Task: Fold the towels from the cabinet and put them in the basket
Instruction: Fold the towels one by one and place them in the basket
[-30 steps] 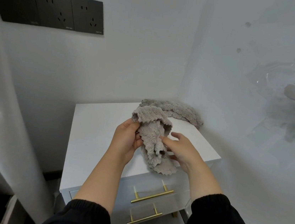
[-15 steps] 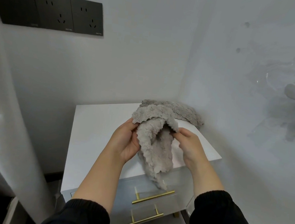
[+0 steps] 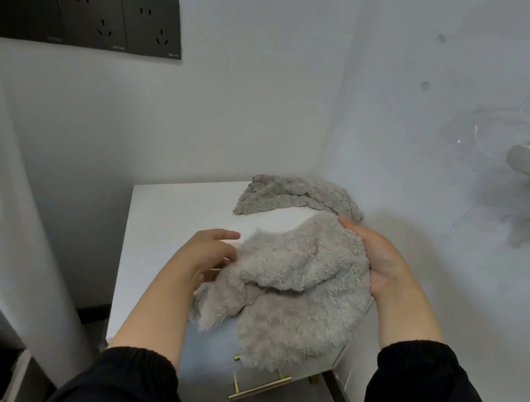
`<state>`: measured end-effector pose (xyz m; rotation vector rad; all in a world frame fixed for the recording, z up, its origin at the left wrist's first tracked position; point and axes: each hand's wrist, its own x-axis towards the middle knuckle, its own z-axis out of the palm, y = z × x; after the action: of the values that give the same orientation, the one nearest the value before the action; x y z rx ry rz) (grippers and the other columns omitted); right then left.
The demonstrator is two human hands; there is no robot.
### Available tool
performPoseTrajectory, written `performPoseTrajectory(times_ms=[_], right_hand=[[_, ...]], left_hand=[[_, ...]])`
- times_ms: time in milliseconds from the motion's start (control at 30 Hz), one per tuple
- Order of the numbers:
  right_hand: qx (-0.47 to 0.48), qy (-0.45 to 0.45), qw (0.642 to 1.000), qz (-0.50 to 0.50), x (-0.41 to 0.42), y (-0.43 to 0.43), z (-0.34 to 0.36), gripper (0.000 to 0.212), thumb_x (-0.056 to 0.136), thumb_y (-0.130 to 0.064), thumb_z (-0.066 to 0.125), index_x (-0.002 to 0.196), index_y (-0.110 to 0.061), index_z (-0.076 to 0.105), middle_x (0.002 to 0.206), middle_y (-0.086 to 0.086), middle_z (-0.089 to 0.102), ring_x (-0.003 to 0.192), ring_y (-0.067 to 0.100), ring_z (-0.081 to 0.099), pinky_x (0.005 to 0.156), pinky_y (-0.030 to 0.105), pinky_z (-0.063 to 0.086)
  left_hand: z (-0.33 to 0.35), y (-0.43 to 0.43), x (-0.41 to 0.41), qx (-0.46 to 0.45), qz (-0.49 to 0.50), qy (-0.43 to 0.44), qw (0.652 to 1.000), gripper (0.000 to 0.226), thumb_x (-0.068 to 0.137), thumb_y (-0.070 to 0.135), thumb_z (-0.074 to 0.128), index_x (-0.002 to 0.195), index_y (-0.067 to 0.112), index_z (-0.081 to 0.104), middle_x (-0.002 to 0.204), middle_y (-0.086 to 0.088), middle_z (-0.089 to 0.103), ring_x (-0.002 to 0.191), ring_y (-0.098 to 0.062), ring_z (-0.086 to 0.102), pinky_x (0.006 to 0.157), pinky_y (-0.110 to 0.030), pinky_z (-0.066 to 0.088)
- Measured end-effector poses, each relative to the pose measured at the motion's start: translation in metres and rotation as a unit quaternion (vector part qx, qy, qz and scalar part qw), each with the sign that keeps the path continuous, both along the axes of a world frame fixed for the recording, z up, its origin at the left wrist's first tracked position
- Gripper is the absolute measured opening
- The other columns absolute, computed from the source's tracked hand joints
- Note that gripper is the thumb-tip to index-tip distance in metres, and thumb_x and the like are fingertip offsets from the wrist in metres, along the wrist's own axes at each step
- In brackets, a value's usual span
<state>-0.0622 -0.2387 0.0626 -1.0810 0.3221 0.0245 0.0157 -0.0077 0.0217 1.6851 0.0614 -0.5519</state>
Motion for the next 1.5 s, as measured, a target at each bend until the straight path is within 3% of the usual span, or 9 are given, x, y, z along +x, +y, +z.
performPoseTrajectory(times_ms=[233,433,567,733,933,1133,1233,1333,1500], right_hand=[[-0.017,-0.067,0.994,0.082,-0.004,0.006,0.001,0.065,0.028,-0.032,0.097,0.085,-0.007,0.078,0.093,0.014,0.073,0.084,0.025,0.072,0.065,0.032,0.058],[-0.002,-0.127,0.985,0.114,-0.013,0.009,0.011,0.064,0.029,-0.035,0.096,0.084,-0.009,0.078,0.093,0.012,0.074,0.085,0.025,0.072,0.066,0.031,0.057],[0.032,-0.124,0.987,0.097,-0.007,0.005,0.008,0.053,0.042,-0.025,0.093,0.089,-0.008,0.076,0.095,0.015,0.072,0.087,0.027,0.070,0.073,0.038,0.059],[0.005,-0.125,0.988,0.085,-0.007,0.004,0.010,0.026,0.077,-0.010,0.052,0.084,-0.008,0.078,0.090,0.014,0.072,0.082,0.023,0.071,0.073,0.035,0.060],[-0.078,-0.080,0.989,0.092,-0.013,0.010,0.014,0.018,0.072,-0.012,0.058,0.078,-0.003,0.072,0.075,0.012,0.070,0.065,0.019,0.069,0.058,0.027,0.058],[-0.092,-0.106,0.970,0.201,-0.025,0.005,0.015,0.015,0.080,-0.019,0.072,0.077,-0.006,0.066,0.079,0.010,0.065,0.072,0.019,0.064,0.070,0.030,0.055],[-0.318,-0.073,0.942,0.072,-0.014,0.005,0.011,0.033,0.098,-0.018,0.050,0.068,-0.010,0.063,0.065,0.002,0.063,0.061,0.013,0.059,0.063,0.023,0.049],[-0.605,-0.046,0.794,-0.050,-0.005,0.004,0.005,0.036,0.097,-0.025,0.052,0.066,-0.007,0.053,0.059,0.000,0.047,0.061,0.016,0.044,0.052,0.013,0.032],[-0.579,0.000,0.814,0.055,-0.011,0.000,0.003,0.028,0.076,-0.031,0.079,0.091,-0.010,0.069,0.088,0.002,0.065,0.080,0.013,0.057,0.070,0.026,0.042]], left_hand=[[-0.004,-0.016,-0.004,0.002,-0.036,-0.048,0.998,0.046,0.079,0.029,0.076,0.120,0.013,0.063,0.096,0.000,0.069,0.078,-0.011,0.062,0.068,-0.022,0.048],[-0.004,-0.022,-0.007,-0.081,-0.112,0.007,0.990,0.089,0.057,0.045,0.086,0.135,0.016,0.052,0.129,-0.005,0.059,0.121,-0.022,0.054,0.108,-0.040,0.040],[0.000,-0.024,-0.007,-0.240,-0.132,0.086,0.958,0.078,0.064,0.009,0.081,0.134,0.006,0.049,0.121,-0.014,0.061,0.101,-0.022,0.060,0.092,-0.034,0.050],[0.004,-0.024,-0.011,-0.277,-0.156,0.102,0.943,0.069,0.068,0.001,0.066,0.135,0.003,0.049,0.130,-0.020,0.057,0.095,-0.024,0.061,0.074,-0.029,0.056],[0.012,-0.021,-0.020,-0.286,-0.179,0.077,0.938,0.031,0.074,0.005,0.066,0.101,-0.008,0.062,0.087,-0.015,0.072,0.074,-0.021,0.072,0.061,-0.028,0.058],[0.020,-0.019,-0.028,-0.345,-0.198,0.061,0.915,0.031,0.059,0.016,0.088,0.085,0.003,0.076,0.085,-0.013,0.073,0.077,-0.023,0.072,0.065,-0.030,0.058],[0.020,-0.023,-0.024,-0.268,-0.082,0.049,0.959,0.015,0.086,0.013,0.065,0.095,0.002,0.070,0.089,-0.013,0.070,0.079,-0.024,0.068,0.073,-0.032,0.057],[0.009,-0.024,-0.014,-0.058,0.066,-0.121,0.989,0.016,0.088,0.015,0.065,0.082,0.001,0.067,0.075,-0.014,0.061,0.070,-0.022,0.055,0.062,-0.028,0.042],[-0.003,-0.018,-0.006,0.185,0.120,-0.321,0.921,0.040,0.090,0.020,0.059,0.054,0.009,0.047,0.059,-0.007,0.044,0.058,-0.021,0.039,0.050,-0.028,0.023]])
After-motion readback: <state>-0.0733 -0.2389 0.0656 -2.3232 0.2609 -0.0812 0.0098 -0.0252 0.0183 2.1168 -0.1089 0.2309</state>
